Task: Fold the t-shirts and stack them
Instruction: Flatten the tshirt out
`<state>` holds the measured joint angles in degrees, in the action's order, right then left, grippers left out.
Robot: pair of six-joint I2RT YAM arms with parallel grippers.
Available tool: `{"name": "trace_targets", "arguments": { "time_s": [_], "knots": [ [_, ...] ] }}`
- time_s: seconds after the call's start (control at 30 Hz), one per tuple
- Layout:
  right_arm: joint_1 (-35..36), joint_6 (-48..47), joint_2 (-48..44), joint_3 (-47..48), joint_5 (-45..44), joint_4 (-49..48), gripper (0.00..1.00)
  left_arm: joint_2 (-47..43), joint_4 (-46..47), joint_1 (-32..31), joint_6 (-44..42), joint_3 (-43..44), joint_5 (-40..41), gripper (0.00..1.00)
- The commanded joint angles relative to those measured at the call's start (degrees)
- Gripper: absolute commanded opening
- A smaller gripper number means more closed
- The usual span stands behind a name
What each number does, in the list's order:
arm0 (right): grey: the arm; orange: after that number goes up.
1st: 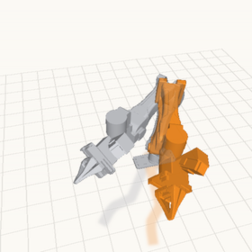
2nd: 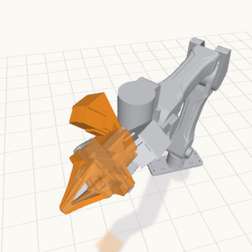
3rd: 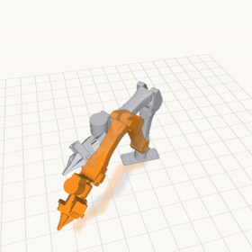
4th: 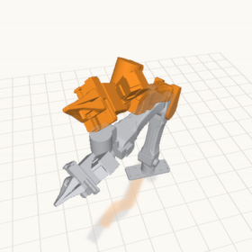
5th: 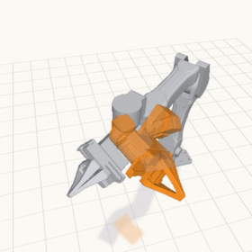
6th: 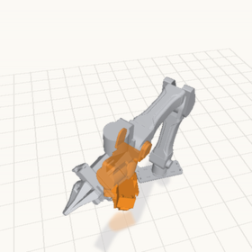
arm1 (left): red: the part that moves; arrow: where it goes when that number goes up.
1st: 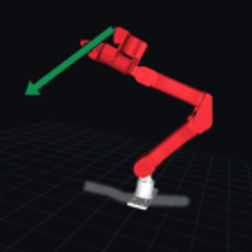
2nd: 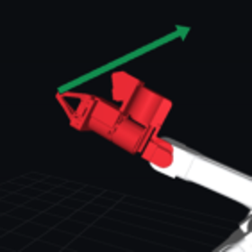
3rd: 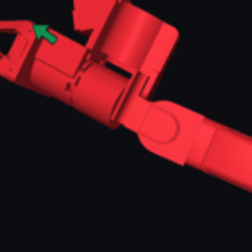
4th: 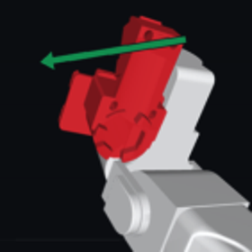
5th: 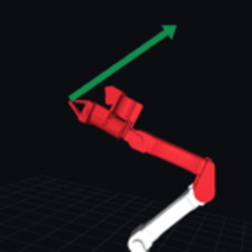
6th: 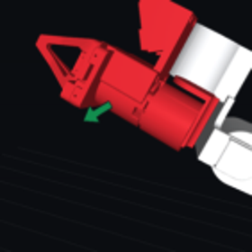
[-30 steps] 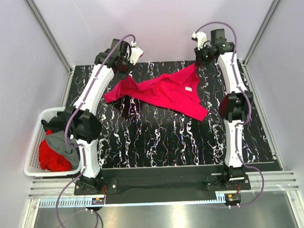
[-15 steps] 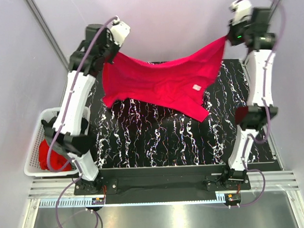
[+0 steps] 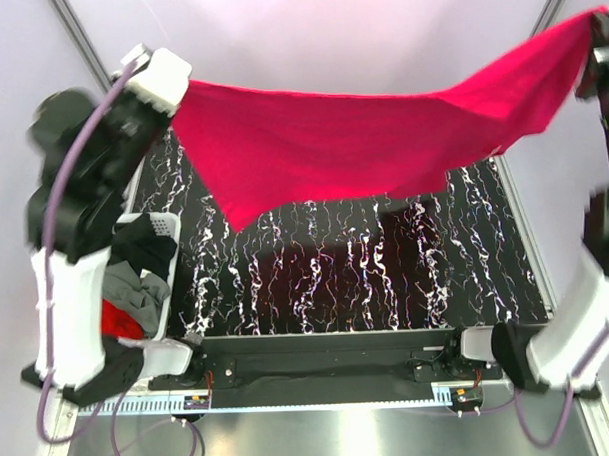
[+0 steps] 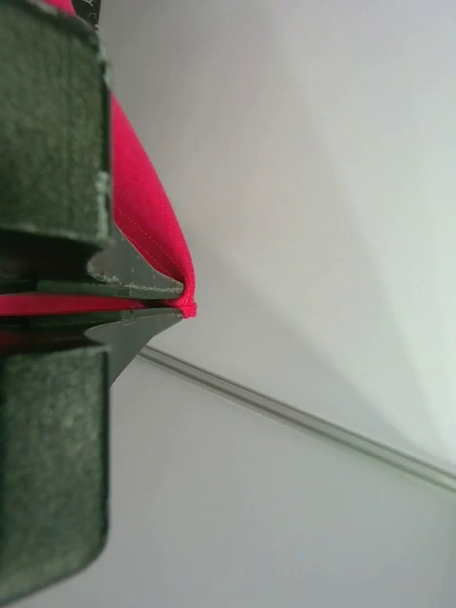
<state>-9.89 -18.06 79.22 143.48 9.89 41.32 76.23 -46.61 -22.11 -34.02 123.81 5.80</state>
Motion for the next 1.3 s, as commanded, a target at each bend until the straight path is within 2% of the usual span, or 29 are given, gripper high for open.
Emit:
{"name": "trace_targets", "arguments": {
  "time_s": [0.0, 0.13, 0.33, 0.47, 0.67, 0.77, 0.93, 1.1, 1.27],
  "knots": [
    [0.0, -0.4, -7.3, -4.7, -2.2, -2.5, 0.00, -6.3, 4.9, -0.1, -2.5, -1.7, -3.6, 0.00],
    [0.0, -1.4, -13.2, -7.7, -3.6, -2.6, 0.00, -10.9, 4.9, -0.1, -3.2, -1.9, -5.5, 0.00],
    [0.0, -2.6, -15.6, -10.3, -6.4, -2.7, 0.00, -10.3, 4.9, 0.0, -4.7, -0.7, -3.7, 0.00],
    [0.0, -2.9, -14.3, -15.1, -5.6, -6.2, 0.00, -8.2, 5.7, 0.0, -7.1, -5.9, 1.4, 0.00],
    [0.0, -3.5, -10.4, -33.0, -1.5, -19.1, 0.00, -3.2, 9.7, 1.6, -8.0, -19.0, 4.2, 0.00],
    [0.0, -3.4, -4.5, -37.3, 0.3, -23.0, 0.00, 0.9, 12.7, 3.5, -7.8, -23.0, 3.3, 0.00],
    [0.0, -3.2, 8.6, -41.4, 4.2, -28.2, 0.00, 12.1, 14.2, 5.8, -7.3, -23.4, 2.5, 0.00],
    [0.2, -3.6, 25.1, -37.2, 8.4, -28.7, 0.00, 25.1, 15.8, 7.4, -8.0, -20.8, 3.2, 0.00],
    [1.7, -6.7, 38.0, -30.6, 8.0, -28.2, 0.00, 37.0, 16.0, 9.4, -8.9, -11.1, 4.7, 0.00]
  ]
}}
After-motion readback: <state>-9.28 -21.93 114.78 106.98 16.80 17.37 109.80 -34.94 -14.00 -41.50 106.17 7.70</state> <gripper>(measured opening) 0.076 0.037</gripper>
